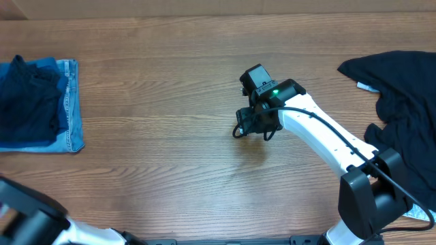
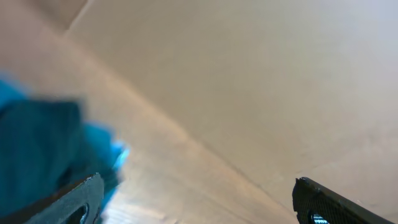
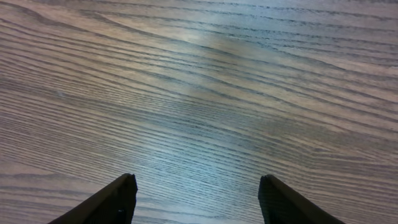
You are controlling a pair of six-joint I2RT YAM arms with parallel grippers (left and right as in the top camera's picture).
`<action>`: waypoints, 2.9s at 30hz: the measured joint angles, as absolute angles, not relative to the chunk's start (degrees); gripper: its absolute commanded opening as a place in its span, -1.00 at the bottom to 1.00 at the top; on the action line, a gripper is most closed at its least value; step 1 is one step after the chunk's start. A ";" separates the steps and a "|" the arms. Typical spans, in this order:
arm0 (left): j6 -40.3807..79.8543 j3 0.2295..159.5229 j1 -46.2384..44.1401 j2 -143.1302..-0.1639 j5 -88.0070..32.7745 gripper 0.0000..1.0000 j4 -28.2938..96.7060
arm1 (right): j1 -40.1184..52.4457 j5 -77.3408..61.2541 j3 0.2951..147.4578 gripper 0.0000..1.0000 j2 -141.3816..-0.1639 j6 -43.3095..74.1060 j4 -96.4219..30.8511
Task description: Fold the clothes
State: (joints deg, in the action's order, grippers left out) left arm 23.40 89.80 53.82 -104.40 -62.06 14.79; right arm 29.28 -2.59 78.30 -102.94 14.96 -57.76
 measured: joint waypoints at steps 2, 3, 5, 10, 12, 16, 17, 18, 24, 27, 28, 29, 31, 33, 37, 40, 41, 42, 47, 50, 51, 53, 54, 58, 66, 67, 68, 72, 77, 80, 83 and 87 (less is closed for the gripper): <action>22.28 90.26 52.45 -98.37 -61.49 1.00 16.82 | 29.28 -2.59 78.30 0.34 -102.94 14.94 -57.43; 21.43 90.48 51.42 -96.71 -60.82 1.00 18.79 | 29.28 -2.61 78.30 0.34 -102.94 14.94 -57.17; 18.57 90.70 48.62 -94.85 -57.45 1.00 25.39 | 29.28 -2.61 78.30 0.33 -102.94 14.98 -56.97; 8.34 90.35 34.74 -94.19 -39.92 1.00 39.18 | 29.17 -2.61 78.43 0.66 -102.94 14.83 -57.10; 6.50 90.35 29.58 -94.02 -33.76 1.00 40.91 | 28.38 -2.79 79.79 0.96 -102.98 14.85 -58.15; 2.74 90.35 18.92 -93.34 -19.84 1.00 45.89 | 23.00 -4.12 86.76 1.00 -103.18 14.96 -58.17; 1.96 90.35 15.86 -93.21 -15.55 1.00 46.94 | 21.41 -4.25 88.44 1.00 -103.18 14.96 -58.06; 1.30 90.35 13.56 -93.14 -12.12 1.00 47.68 | 19.31 -4.25 90.06 1.00 -103.18 14.94 -57.71; -0.01 90.35 5.06 -93.12 -2.52 1.00 50.04 | 11.57 -4.36 91.85 1.00 -103.18 13.32 -55.29; -0.14 90.35 4.86 -93.10 -0.75 1.00 52.12 | 8.95 -4.54 91.85 1.00 -103.18 12.58 -56.69; -0.14 90.35 4.91 -93.10 -0.49 1.00 53.84 | 8.32 -4.58 91.85 1.00 -103.18 12.64 -57.43; -0.14 90.35 4.91 -93.10 -0.34 1.00 55.83 | 7.75 -4.67 91.85 1.00 -103.18 12.84 -58.50; -0.21 90.35 4.89 -93.10 -0.60 1.00 58.52 | 6.70 -4.71 91.85 1.00 -102.91 13.13 -60.18; -0.23 90.32 4.89 -92.77 -1.08 1.00 60.01 | 6.00 -4.67 91.85 1.00 -101.58 13.28 -61.80; -0.23 89.93 4.89 -88.33 -1.54 1.00 61.04 | 5.76 -3.42 91.59 1.00 -94.15 13.37 -63.55; -0.23 87.74 4.89 -79.94 -1.78 1.00 59.40 | 5.72 -2.33 87.92 1.00 -84.14 13.52 -60.88; -0.23 86.00 4.89 -76.27 -1.89 1.00 57.87 | 5.72 -2.11 85.52 1.00 -80.55 13.74 -59.51; -0.23 83.18 4.89 -71.68 -1.91 1.00 56.18 | 5.72 -2.07 82.48 1.00 -76.29 13.91 -58.11; -0.21 66.89 4.89 -50.48 -1.87 1.00 50.76 | 5.72 -1.34 66.24 1.00 -58.54 14.59 -51.27; -0.14 59.07 4.89 -40.93 -1.41 1.00 49.41 | 5.72 0.08 58.85 1.00 -48.05 14.76 -50.63; -0.14 56.31 4.89 -37.54 -1.23 1.00 48.86 | 5.72 0.32 57.71 1.00 -45.91 14.76 -50.78; -0.14 54.33 4.89 -36.36 -1.23 1.00 48.18 | 5.72 0.12 56.97 1.00 -44.07 14.79 -51.90; -0.14 53.47 4.89 -36.32 -1.26 1.00 48.29 | 5.72 -0.05 56.84 1.00 -43.86 14.76 -52.75; -0.14 52.21 4.89 -37.01 -1.23 1.00 51.07 | 5.72 -0.25 56.27 1.00 -44.77 14.79 -55.18; -0.14 52.12 4.89 -37.08 -1.26 1.00 56.31 | 5.72 -0.25 56.12 1.00 -46.54 14.79 -55.53; -0.14 52.12 4.89 -37.08 -1.23 1.00 56.49 | 5.72 -0.23 56.12 1.00 -46.83 14.79 -55.57; -0.14 52.12 4.89 -37.08 -1.26 1.00 56.66 | 5.72 -0.25 56.12 1.00 -47.09 14.79 -55.59; -0.14 52.12 4.89 -37.08 -1.23 1.00 56.84 | 5.72 -0.23 56.10 1.00 -48.31 14.79 -55.66; -0.14 52.10 4.89 -37.10 -1.23 1.00 56.88 | 5.72 -0.23 55.81 1.00 -47.31 14.76 -58.24; -0.14 52.12 4.89 -37.12 -1.23 1.00 56.93 | 5.72 -0.23 55.68 1.00 -42.33 14.79 -60.55; -0.14 52.10 4.89 -37.15 -1.23 1.00 57.04 | 5.72 -0.03 55.68 1.00 -34.96 14.76 -62.26; -0.14 52.10 4.89 -37.15 -1.26 1.00 57.08 | 5.72 0.32 53.95 1.00 -22.70 14.76 -62.17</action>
State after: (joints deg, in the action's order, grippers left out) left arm -0.14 52.10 4.89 -37.15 -1.26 57.08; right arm 5.72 0.32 53.95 -22.70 14.76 -62.17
